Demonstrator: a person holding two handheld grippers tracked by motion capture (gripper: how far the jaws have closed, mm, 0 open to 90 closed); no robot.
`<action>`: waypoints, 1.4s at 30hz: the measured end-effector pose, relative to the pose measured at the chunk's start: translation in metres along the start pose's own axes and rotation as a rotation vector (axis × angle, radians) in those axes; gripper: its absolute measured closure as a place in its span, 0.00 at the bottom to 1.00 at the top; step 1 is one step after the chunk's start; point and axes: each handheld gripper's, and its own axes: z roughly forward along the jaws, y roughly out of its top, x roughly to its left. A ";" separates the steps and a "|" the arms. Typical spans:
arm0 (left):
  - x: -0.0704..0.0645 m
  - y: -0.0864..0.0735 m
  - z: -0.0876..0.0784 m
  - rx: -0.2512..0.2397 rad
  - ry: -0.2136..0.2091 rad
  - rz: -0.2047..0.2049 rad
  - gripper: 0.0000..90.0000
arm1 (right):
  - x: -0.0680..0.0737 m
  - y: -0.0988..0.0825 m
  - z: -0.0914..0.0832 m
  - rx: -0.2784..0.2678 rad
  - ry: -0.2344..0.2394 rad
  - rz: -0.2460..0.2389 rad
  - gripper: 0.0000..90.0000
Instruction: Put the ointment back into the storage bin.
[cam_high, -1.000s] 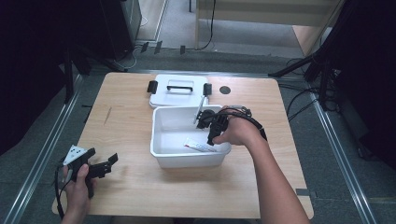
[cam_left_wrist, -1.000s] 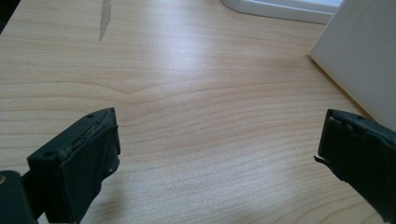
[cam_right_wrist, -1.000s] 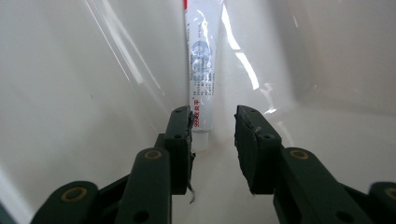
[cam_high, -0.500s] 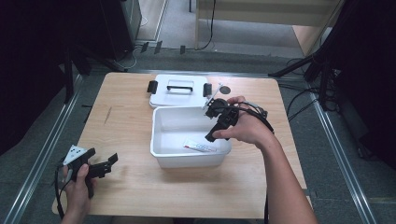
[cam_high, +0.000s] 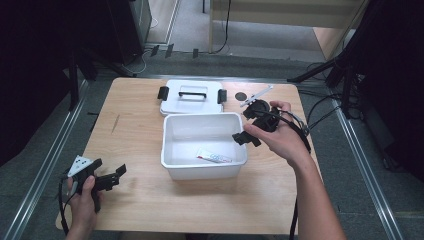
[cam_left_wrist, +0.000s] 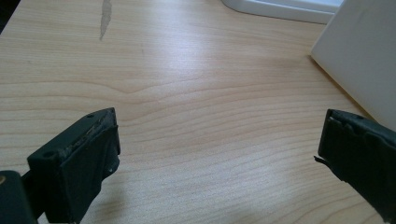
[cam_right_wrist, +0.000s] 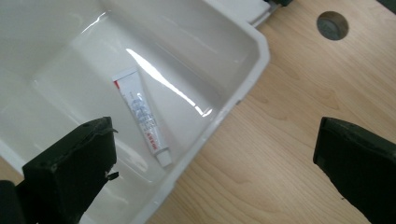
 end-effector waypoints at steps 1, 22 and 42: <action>0.000 0.000 0.000 0.000 0.000 0.000 0.00 | -0.003 -0.003 -0.001 -0.009 -0.008 0.005 0.00; -0.001 0.000 0.000 -0.001 0.003 0.001 0.00 | -0.039 -0.082 0.017 -0.153 -0.079 0.193 0.00; -0.001 0.000 0.000 0.001 0.005 0.004 0.00 | -0.050 -0.174 0.041 -0.254 -0.168 0.292 0.00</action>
